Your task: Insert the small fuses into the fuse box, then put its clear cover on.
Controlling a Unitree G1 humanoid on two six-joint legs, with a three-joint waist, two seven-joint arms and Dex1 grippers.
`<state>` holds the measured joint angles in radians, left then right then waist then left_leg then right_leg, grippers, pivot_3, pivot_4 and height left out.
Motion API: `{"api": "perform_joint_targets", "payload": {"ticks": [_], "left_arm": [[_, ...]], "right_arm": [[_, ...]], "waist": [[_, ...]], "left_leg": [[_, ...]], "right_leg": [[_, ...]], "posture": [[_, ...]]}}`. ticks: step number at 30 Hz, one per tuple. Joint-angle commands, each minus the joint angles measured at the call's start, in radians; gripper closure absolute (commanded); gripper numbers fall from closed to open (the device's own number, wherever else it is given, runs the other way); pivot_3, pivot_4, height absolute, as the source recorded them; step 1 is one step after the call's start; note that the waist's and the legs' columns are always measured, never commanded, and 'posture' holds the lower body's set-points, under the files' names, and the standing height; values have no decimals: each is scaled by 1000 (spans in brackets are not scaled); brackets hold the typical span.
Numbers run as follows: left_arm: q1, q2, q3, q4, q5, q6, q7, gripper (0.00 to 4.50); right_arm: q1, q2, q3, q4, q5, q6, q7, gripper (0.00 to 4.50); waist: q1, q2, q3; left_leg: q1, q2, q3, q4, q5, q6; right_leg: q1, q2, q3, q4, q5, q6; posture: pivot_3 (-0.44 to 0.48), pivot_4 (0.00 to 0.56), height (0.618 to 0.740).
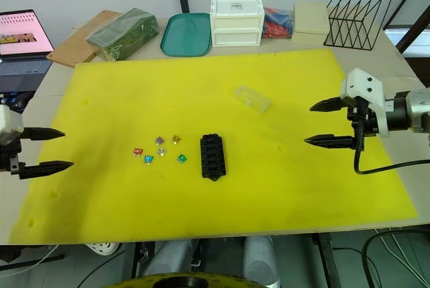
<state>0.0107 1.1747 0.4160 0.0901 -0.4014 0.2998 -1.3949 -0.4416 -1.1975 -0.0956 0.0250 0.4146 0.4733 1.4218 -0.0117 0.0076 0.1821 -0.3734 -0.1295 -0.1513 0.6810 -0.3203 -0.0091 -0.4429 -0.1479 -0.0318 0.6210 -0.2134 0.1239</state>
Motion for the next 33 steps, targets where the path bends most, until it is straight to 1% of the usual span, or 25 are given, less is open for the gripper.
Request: {"api": "perform_joint_targets", "payload": {"ticks": [1, 4, 24, 30, 33], "left_arm": [[-10, 19, 14, 6, 6, -15, -6, 0], [-17, 12, 14, 6, -11, 7, -1, 0], [11, 0, 12, -8, -1, -1, 10, 0], [20, -15, 5, -31, -25, 26, 8, 0], [2, -35, -6, -49, -61, 85, 17, 0]], "right_arm": [[-23, -14, -21, -3, 0, -11, 6, 10], [-23, -11, -21, -7, 0, -8, 4, 10], [-30, 14, -14, -25, 10, 23, -17, 10], [-40, 36, -21, -65, 29, 64, -40, 10], [-58, 65, -26, -99, 50, 104, -76, 10]], "waist": [[0, 0, 0], [0, 0, 0], [-1, 0, 0], [0, 0, 0], [0, 0, 0]], "left_leg": [[0, 0, 0, 0, 0, 0], [0, 0, 1, 0, 0, 0], [0, 1, 4, 0, -1, 1], [0, 1, 5, 0, -1, 1], [0, 1, 5, 0, -1, 1]], "right_leg": [[0, 0, 0, 0, 0, 0], [0, 0, 1, 0, 0, 0], [-1, 0, 3, 1, 0, 0], [-1, 0, 3, 1, 0, 0], [-1, 0, 4, 1, 0, 0]], "posture": [[0, 150, 740], [0, 150, 740], [0, 150, 740], [0, 150, 740], [0, 150, 740]]}}
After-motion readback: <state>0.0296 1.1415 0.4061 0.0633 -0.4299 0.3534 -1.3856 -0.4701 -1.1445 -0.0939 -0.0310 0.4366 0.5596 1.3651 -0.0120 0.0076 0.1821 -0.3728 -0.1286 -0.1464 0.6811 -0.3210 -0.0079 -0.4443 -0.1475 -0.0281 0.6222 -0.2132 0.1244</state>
